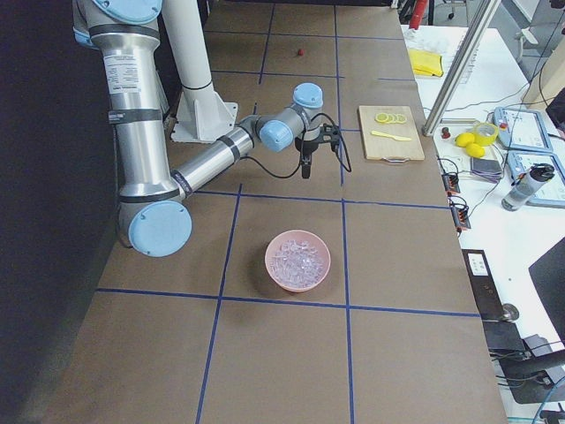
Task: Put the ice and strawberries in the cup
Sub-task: 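Move the right gripper back over the pink ice bowl, then lower the right gripper into the bowl and grasp a third ice cube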
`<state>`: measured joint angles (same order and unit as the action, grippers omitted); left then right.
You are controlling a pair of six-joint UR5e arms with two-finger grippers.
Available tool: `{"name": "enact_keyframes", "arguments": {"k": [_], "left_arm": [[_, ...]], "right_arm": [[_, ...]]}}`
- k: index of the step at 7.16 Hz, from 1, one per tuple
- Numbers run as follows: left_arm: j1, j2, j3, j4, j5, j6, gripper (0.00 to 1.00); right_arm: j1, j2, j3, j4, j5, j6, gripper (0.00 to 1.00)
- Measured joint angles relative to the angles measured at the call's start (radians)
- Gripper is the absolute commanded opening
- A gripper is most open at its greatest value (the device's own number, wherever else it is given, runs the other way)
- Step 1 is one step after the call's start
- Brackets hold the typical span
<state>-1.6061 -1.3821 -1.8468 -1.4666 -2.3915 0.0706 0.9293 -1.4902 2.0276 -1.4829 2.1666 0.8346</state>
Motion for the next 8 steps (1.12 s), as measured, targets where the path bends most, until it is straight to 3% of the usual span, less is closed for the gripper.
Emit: {"name": "enact_keyframes", "arguments": {"k": [2, 4, 8], "left_arm": [[0.000, 0.000, 0.000, 0.001, 0.000, 0.000, 1.00], [0.000, 0.000, 0.001, 0.001, 0.000, 0.000, 1.00], [0.001, 0.000, 0.002, 0.002, 0.000, 0.000, 1.00]], "right_arm": [[0.145, -0.101, -0.036, -0.001, 0.054, -0.293, 1.00], [0.269, -0.122, -0.133, -0.001, 0.126, -0.523, 1.00], [0.334, -0.131, -0.259, 0.001, 0.142, -0.668, 0.99]]}}
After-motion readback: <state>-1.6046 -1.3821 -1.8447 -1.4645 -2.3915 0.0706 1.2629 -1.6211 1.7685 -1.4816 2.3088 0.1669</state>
